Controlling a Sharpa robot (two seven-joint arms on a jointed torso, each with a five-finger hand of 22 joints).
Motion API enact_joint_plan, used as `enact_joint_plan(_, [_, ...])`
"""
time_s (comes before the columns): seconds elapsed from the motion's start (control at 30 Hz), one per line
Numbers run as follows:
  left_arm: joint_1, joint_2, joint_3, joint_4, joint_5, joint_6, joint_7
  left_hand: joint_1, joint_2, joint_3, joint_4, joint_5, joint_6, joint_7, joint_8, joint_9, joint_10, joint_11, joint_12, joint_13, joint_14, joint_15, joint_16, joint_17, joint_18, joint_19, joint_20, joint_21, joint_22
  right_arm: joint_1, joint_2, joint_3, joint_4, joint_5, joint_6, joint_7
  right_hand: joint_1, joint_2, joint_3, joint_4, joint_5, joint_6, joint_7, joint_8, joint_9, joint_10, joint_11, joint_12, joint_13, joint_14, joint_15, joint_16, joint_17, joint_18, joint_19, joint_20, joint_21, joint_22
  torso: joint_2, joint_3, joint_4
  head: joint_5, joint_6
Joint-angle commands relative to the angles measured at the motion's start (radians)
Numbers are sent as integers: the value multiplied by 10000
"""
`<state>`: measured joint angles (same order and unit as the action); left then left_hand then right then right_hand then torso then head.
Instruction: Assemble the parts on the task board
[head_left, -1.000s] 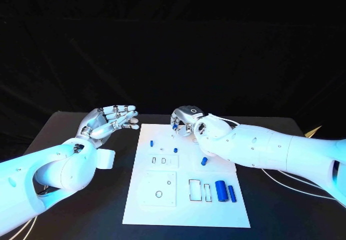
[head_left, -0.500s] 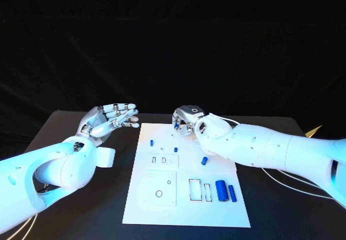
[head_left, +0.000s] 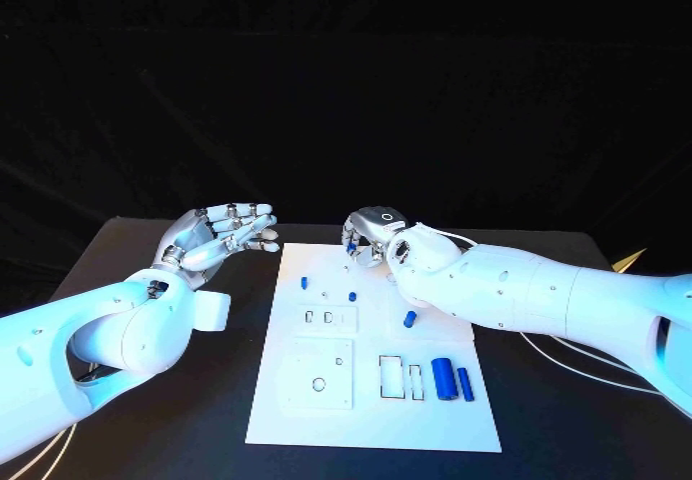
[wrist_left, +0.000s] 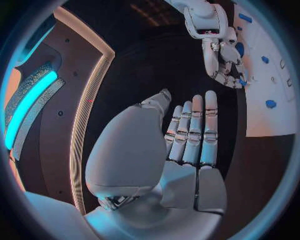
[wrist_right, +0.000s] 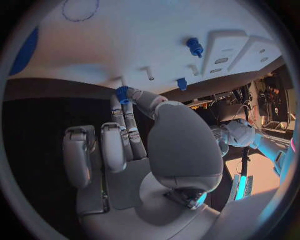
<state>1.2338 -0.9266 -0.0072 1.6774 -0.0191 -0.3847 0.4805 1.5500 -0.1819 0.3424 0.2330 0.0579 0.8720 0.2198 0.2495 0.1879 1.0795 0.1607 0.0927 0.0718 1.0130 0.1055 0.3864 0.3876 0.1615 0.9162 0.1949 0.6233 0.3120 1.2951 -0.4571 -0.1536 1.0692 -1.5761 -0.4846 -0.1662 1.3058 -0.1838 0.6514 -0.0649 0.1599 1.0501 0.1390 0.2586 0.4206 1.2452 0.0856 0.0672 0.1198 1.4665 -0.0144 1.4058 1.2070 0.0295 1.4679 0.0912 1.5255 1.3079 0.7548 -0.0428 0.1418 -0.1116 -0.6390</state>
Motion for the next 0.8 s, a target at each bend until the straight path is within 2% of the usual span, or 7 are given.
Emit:
enact_joint_plan(0.03, [18,13,9,6,-43,192,55,-32,-31,63,-14,-47,-43,16,32,9,-80,14,-14,2,-79,-4,67,9,167,-76,-23,36,10,-60,15,-30,-7,-20,283,88,-150,-60,-12,31,26,-117,19,-71,19,-18,-123,-61,478,367,85,-70,-90,-68,453,68,-86,1643,1,-7,-7,10,-3])
enact_joint_plan(0.4, [20,-2,9,-22,-43,187,45,-32,-31,63,-14,-47,-43,16,32,9,-80,14,-14,2,-79,-4,67,9,167,-76,-23,36,10,-63,-48,-31,56,8,408,61,-178,-85,10,42,28,-155,30,-94,48,-45,-115,-23,483,360,103,-71,-107,-61,435,97,-103,1618,8,-7,-3,-3,-21])
enact_joint_plan(0.6, [20,-11,8,-46,-43,187,42,-32,-31,63,-14,-47,-43,16,32,9,-80,14,-14,2,-79,-4,67,9,167,-76,-23,36,10,-66,-111,-31,140,0,352,34,-163,-75,20,32,24,-137,17,-85,76,50,-138,27,516,364,90,-56,-89,-66,452,99,-88,1649,12,-5,-3,9,-4])
enact_joint_plan(0.63, [20,-12,8,-49,-43,188,42,-34,-23,76,-22,-48,-46,15,34,14,-82,14,-13,2,-94,-3,85,32,168,-103,-22,68,30,-67,-118,-31,146,-1,333,30,-163,-75,20,32,24,-137,17,-85,76,50,-138,27,516,364,90,-56,-89,-66,452,99,-88,1649,11,-4,-6,-12,-51])
enact_joint_plan(0.8, [20,-13,8,-65,-43,195,40,-34,-23,76,-22,-48,-46,15,34,14,-82,14,-13,2,-94,-3,85,32,168,-103,-22,68,30,-70,-127,-31,141,-1,244,35,-168,-91,14,29,20,-141,18,-88,82,59,-138,30,523,359,87,-67,-116,-66,450,98,-89,1648,19,-14,-3,-28,-26])
